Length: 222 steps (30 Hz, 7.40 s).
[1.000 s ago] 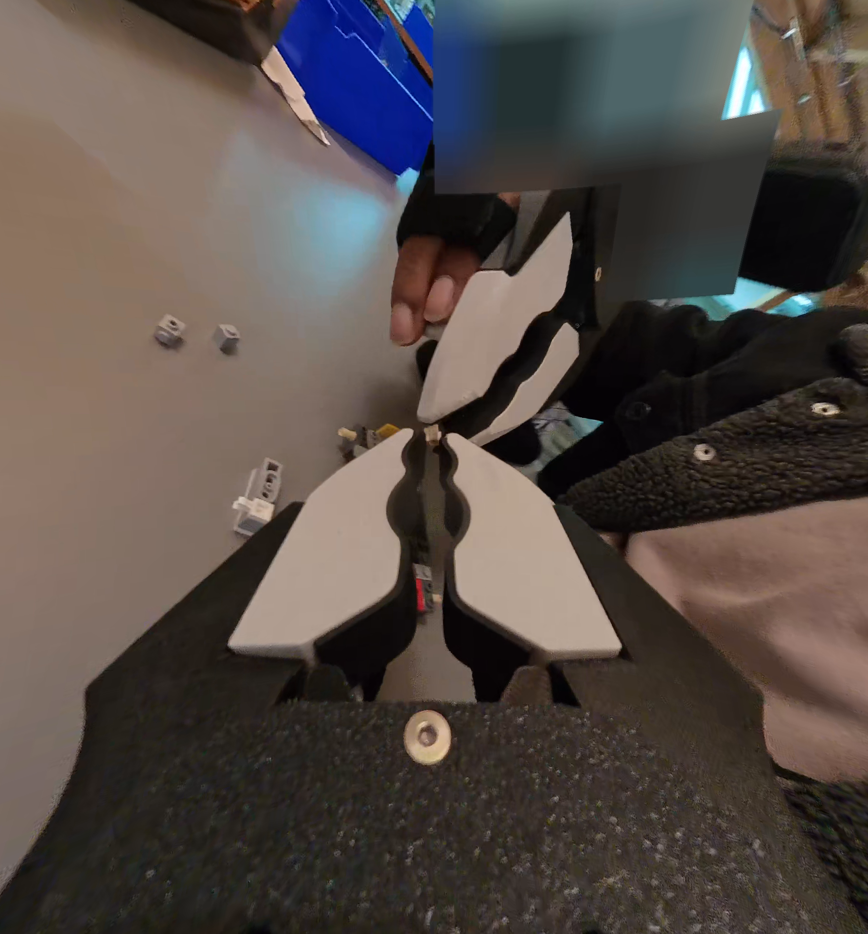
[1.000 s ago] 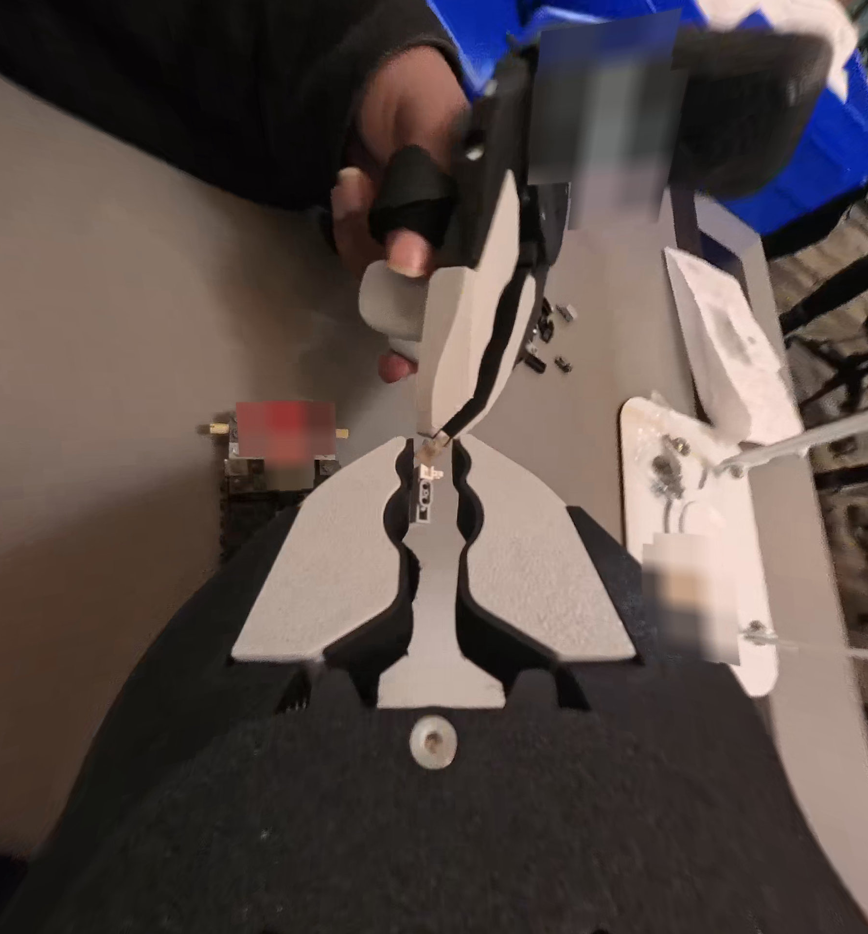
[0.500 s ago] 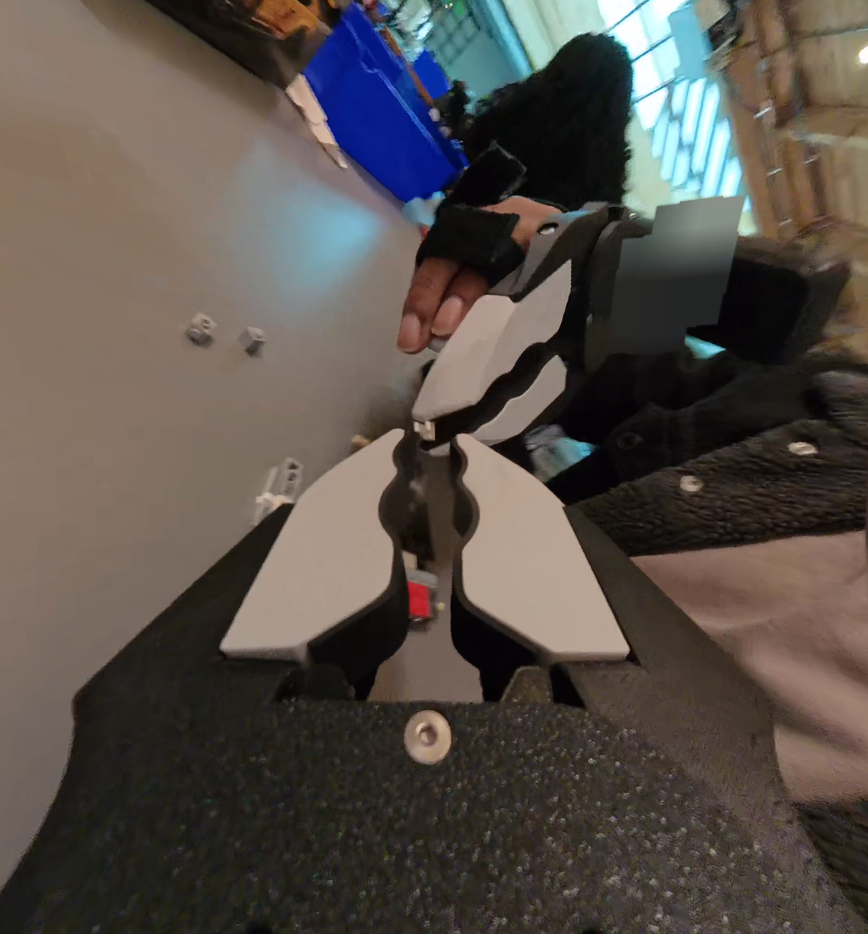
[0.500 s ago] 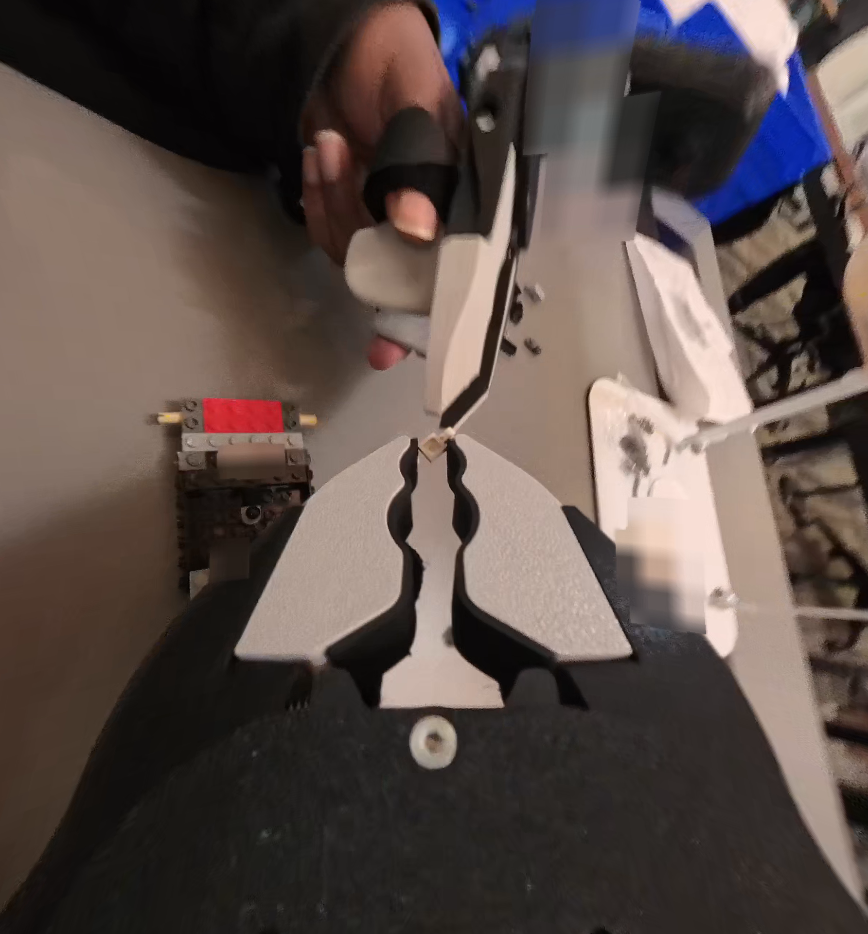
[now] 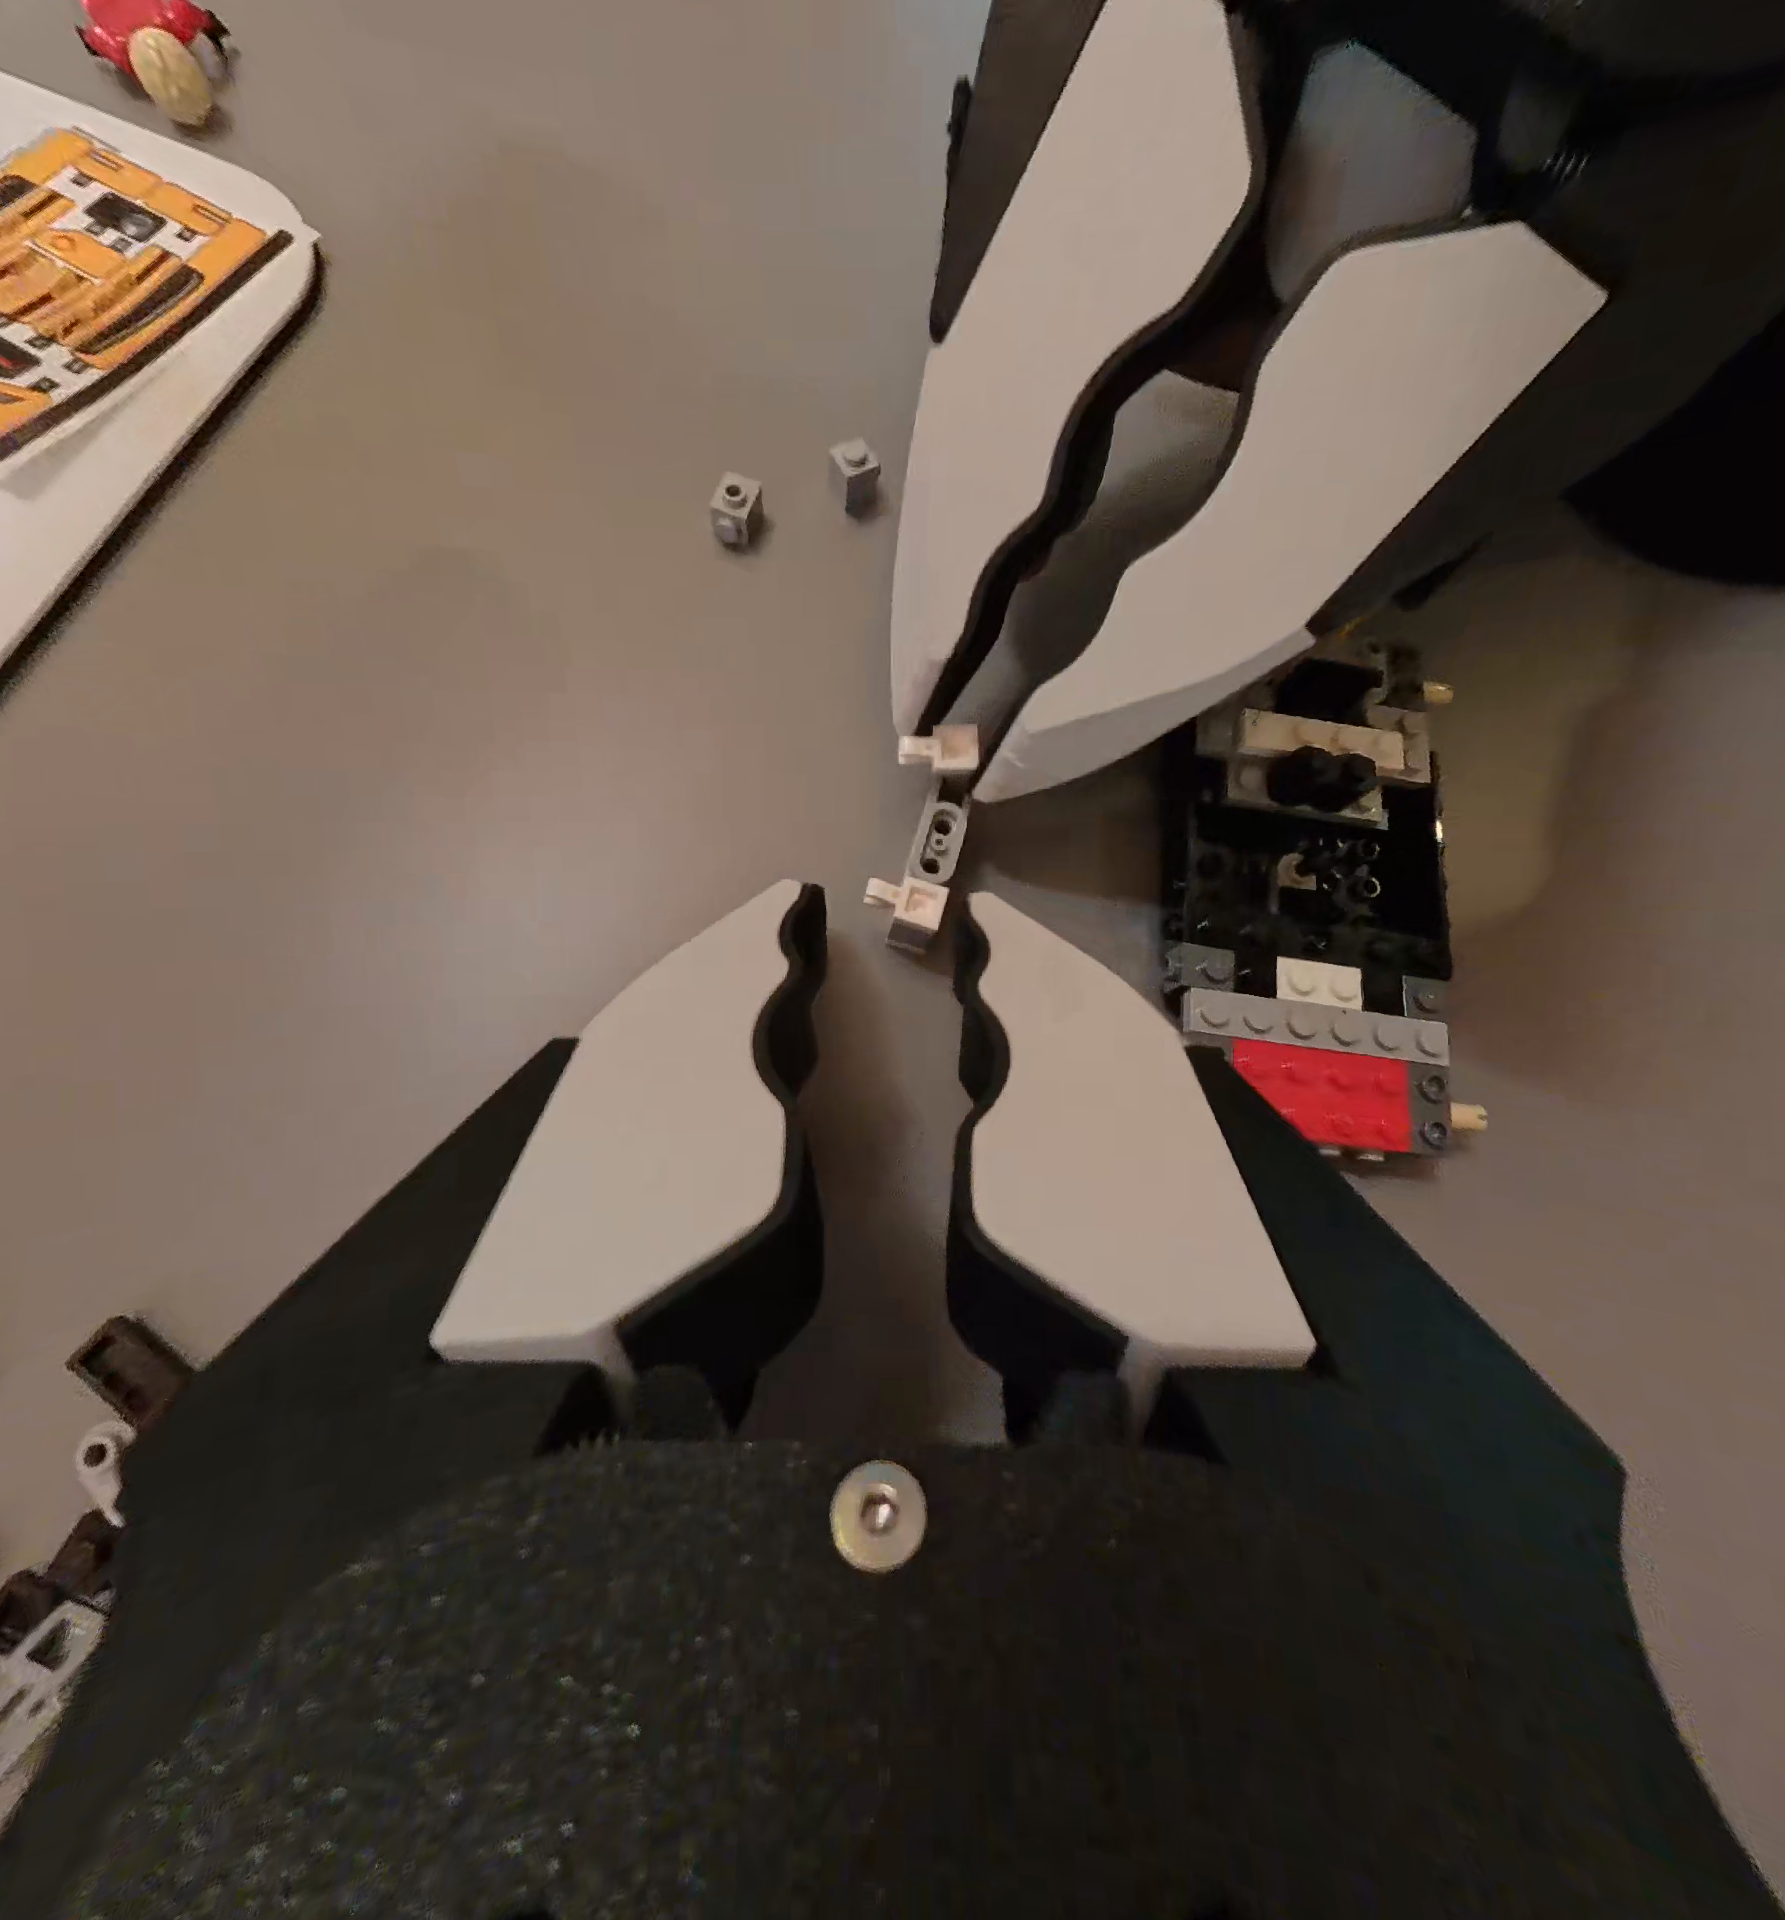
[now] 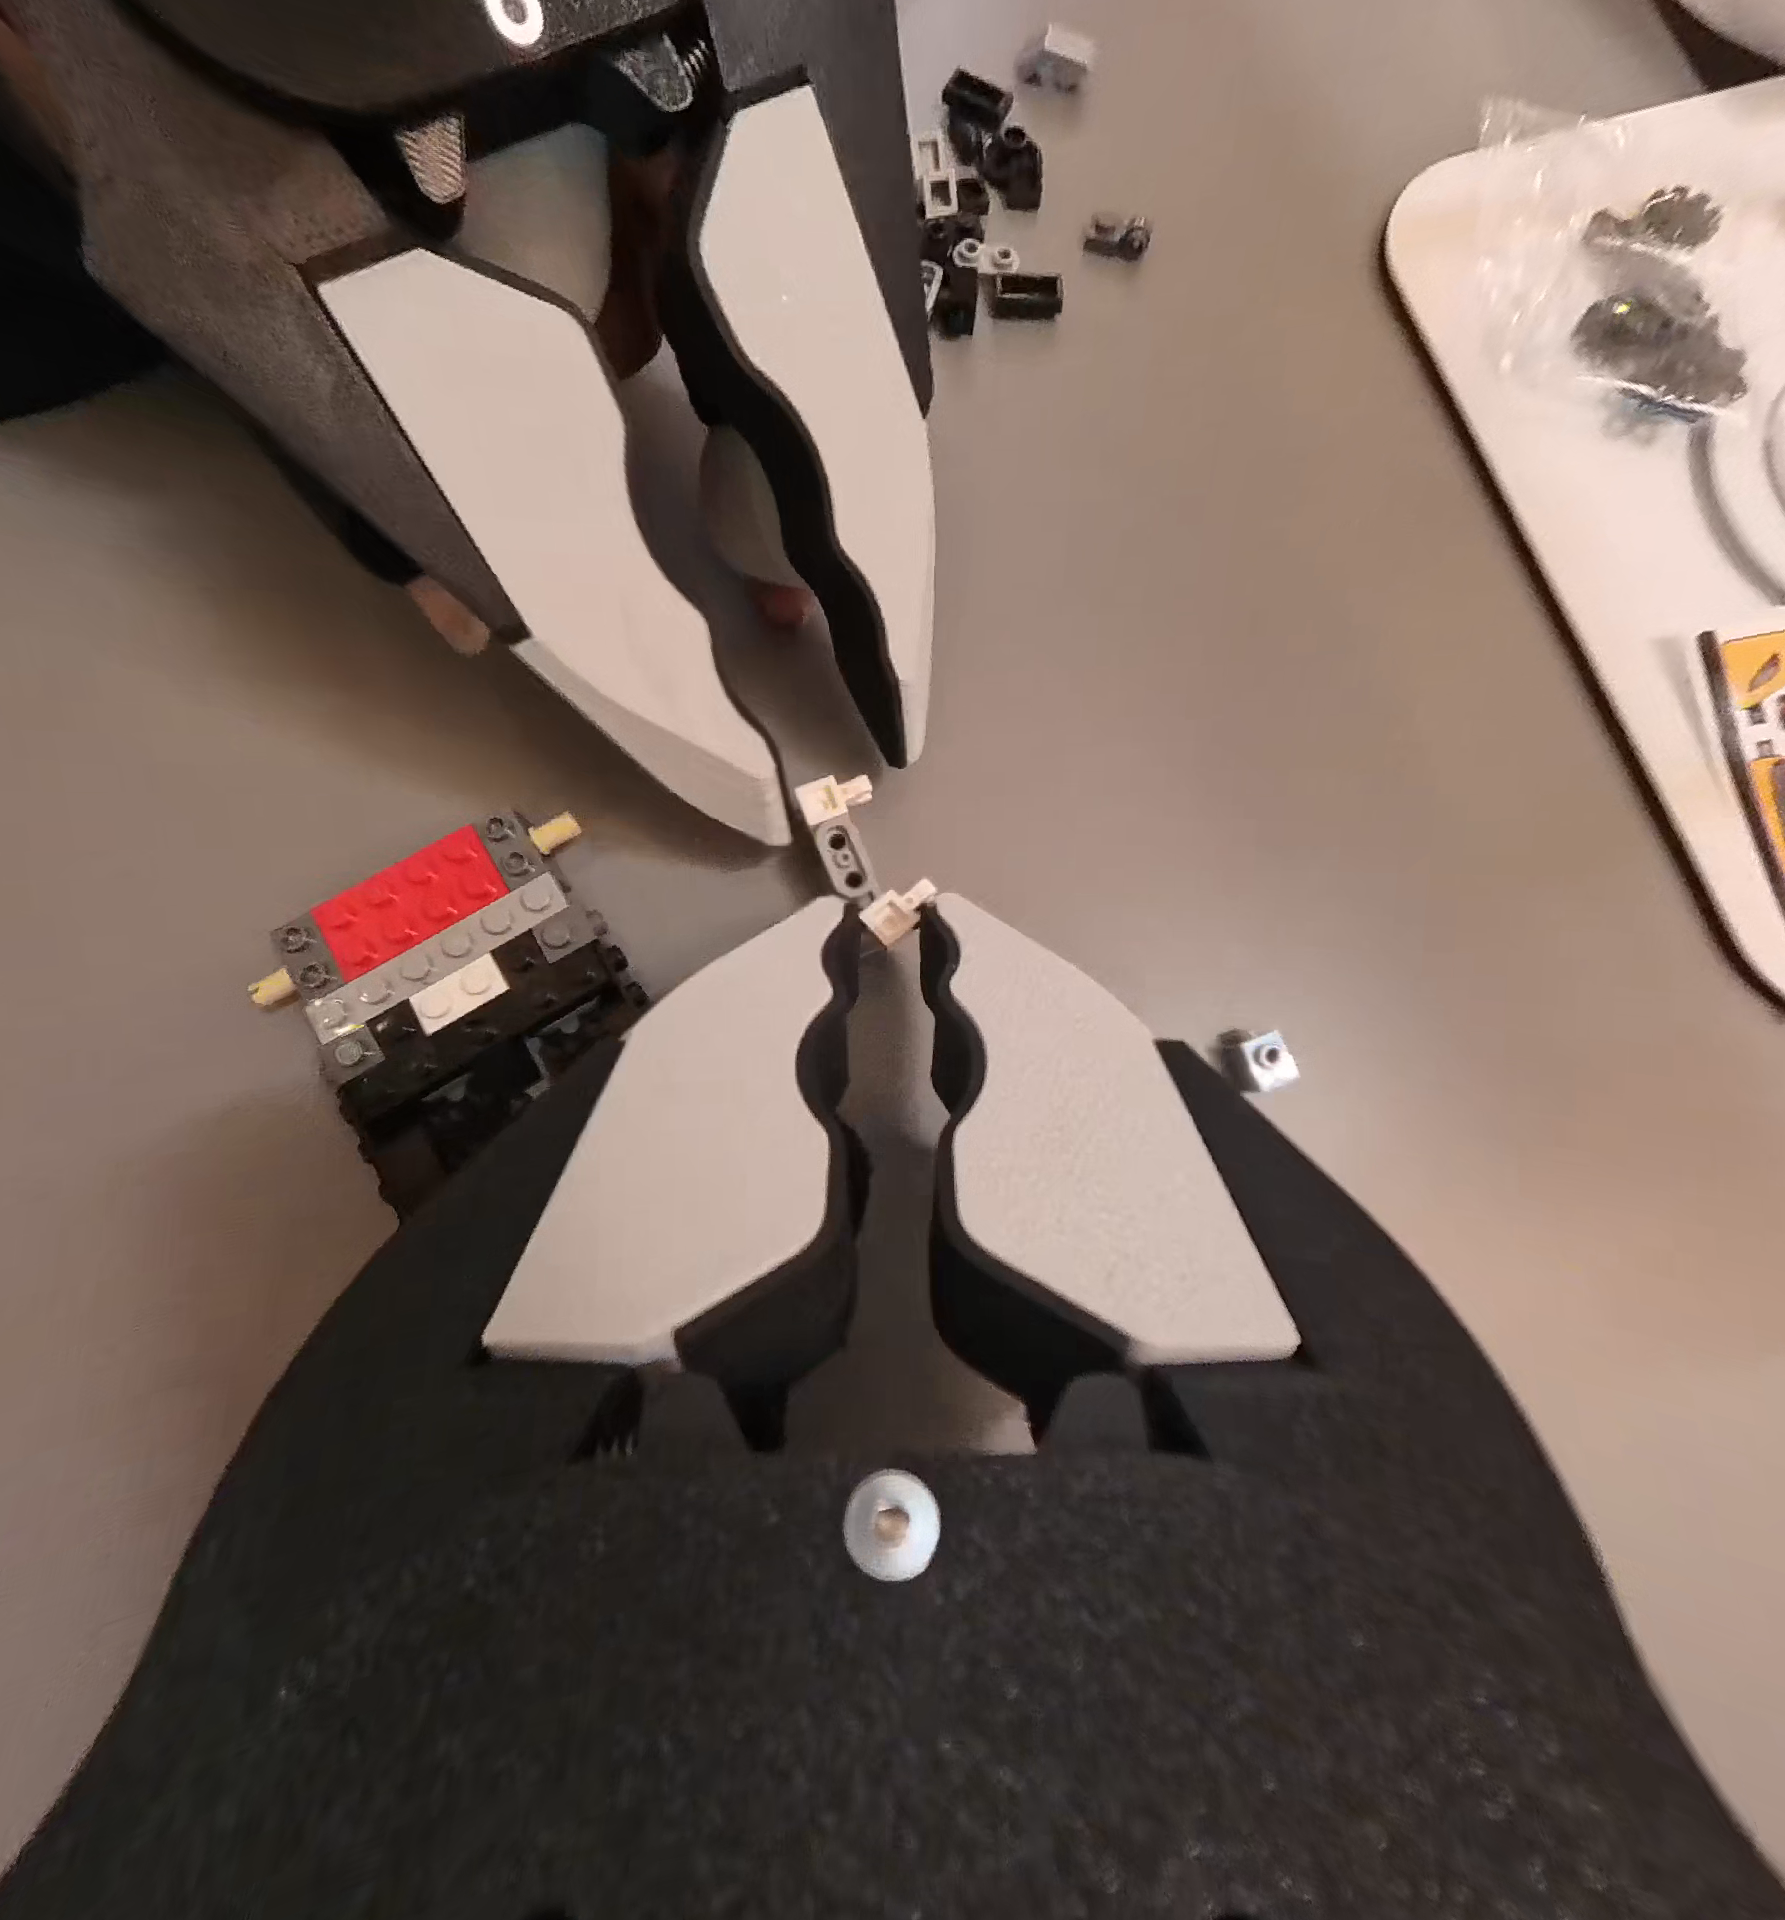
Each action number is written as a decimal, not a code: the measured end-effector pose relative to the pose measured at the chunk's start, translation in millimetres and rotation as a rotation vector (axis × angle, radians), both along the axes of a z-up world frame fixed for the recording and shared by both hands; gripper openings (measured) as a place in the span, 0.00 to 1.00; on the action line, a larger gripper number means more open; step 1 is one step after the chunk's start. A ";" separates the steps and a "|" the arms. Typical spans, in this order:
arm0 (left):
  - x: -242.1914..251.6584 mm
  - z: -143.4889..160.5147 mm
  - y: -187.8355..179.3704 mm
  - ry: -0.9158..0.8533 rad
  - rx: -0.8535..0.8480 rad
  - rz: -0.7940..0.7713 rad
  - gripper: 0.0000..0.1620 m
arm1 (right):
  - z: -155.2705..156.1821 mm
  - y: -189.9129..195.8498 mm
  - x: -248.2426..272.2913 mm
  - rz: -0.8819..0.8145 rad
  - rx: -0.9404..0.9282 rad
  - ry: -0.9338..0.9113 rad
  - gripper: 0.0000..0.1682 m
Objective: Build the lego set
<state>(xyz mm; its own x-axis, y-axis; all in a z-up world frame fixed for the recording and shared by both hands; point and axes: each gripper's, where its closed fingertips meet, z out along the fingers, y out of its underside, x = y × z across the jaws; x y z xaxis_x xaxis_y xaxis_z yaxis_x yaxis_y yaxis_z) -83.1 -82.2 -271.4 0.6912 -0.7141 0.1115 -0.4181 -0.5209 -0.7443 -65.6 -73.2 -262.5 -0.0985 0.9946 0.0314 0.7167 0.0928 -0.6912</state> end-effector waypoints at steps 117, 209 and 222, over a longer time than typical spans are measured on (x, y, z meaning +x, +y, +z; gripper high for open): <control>39.5 95.6 -21.2 -0.432 0.327 -0.150 0.10 | 100.3 -28.4 19.7 0.278 -0.210 0.620 0.10; 32.7 95.6 -18.9 -0.065 0.714 -0.170 0.11 | 93.6 -30.1 21.5 0.116 -1.111 0.384 0.08; 32.2 96.9 -17.4 -0.097 0.698 -0.161 0.11 | 96.7 -27.7 21.4 0.116 -1.162 0.403 0.08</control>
